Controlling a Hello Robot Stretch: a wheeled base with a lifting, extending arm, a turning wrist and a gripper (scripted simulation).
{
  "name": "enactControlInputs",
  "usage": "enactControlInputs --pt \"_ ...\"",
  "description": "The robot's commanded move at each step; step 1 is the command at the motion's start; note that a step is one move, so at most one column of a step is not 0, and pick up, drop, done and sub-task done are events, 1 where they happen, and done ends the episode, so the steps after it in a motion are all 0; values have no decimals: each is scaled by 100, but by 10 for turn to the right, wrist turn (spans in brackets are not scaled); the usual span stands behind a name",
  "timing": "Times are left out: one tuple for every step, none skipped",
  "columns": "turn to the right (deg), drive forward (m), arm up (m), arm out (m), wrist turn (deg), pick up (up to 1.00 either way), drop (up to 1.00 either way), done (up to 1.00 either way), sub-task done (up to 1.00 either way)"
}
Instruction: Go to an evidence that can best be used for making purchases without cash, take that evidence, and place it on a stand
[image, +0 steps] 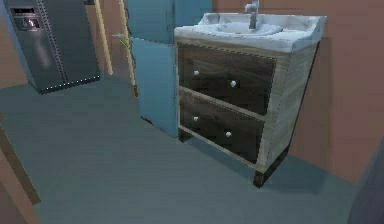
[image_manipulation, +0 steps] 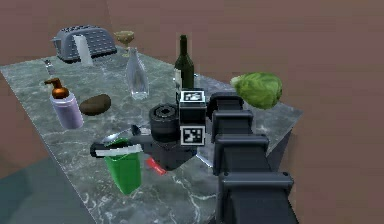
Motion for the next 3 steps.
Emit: enactControlInputs --pt "0 0 0 0 270 0 0 0 0" --pt "0 0 -16 0 0 0 0 0 0" --pt "0 0 0 0 0 100 0 0 0"
